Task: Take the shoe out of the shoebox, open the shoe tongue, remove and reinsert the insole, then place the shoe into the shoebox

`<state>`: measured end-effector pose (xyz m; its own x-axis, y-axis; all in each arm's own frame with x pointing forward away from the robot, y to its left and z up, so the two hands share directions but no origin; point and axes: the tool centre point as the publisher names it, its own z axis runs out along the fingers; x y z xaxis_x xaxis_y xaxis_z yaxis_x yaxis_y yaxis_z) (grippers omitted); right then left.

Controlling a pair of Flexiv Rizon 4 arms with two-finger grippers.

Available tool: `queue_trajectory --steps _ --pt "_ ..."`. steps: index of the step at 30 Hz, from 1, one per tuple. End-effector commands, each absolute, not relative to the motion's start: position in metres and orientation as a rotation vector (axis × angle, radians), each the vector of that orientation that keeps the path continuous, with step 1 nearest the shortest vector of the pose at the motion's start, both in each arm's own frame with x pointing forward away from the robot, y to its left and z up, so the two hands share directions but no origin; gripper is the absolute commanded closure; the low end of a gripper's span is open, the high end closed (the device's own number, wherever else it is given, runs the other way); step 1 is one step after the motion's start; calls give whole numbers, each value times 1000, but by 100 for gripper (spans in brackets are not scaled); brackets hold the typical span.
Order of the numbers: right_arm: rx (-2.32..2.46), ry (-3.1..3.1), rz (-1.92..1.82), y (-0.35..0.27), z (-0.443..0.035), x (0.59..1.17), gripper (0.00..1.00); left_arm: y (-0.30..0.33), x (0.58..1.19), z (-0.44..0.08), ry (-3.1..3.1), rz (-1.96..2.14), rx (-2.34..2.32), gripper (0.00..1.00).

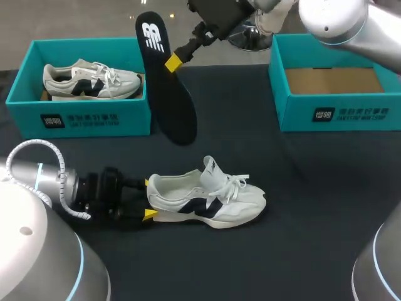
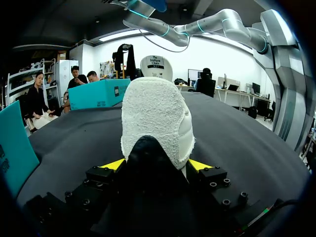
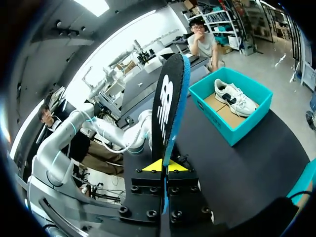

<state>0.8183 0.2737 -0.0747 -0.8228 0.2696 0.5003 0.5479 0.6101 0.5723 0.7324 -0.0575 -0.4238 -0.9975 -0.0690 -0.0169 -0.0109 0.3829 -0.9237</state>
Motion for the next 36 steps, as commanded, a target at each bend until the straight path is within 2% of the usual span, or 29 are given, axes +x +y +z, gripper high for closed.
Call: queue_trajectory --steps 1,20,36 --pt "-694 -2448 -1077 265 -68 814 100 -58 732 -425 2569 -1712 -75 100" --pt "-831 -2361 -1185 241 -20 789 100 -58 732 -425 2569 -1712 -75 100" --pt "-860 -2363 -1144 242 -17 786 100 -58 732 -425 2569 -1712 -75 100"
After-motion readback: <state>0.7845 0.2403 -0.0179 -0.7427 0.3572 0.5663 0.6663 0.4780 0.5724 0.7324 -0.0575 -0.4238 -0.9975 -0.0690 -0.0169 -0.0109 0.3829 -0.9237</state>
